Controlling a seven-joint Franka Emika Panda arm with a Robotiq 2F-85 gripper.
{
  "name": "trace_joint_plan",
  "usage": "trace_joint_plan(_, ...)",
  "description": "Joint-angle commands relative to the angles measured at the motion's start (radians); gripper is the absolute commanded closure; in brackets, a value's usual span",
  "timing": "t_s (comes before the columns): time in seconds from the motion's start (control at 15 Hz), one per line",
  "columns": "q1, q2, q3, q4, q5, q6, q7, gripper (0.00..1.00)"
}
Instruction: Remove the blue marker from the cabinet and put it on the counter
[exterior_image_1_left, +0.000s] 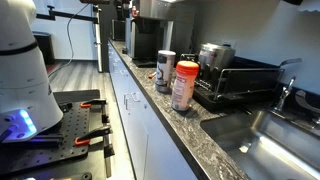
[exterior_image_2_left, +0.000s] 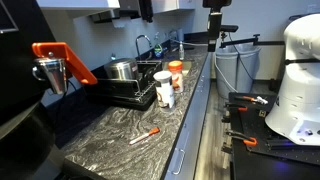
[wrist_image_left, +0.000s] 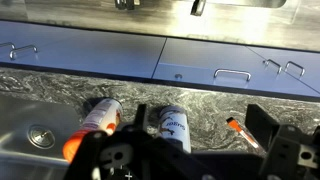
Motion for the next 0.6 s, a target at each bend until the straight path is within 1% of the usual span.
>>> trace_joint_plan(0.0, 0.004, 0.001, -0.003, 0.002, -0.003, -0.002, 0.003, 0.0)
trace_joint_plan(0.27, 0.004, 0.001, -0.003, 0.002, -0.003, -0.002, 0.003, 0.0)
trace_joint_plan(0.53, 0.003, 0.03, 0.013, 0.019, -0.018, 0.089, 0.002, 0.0)
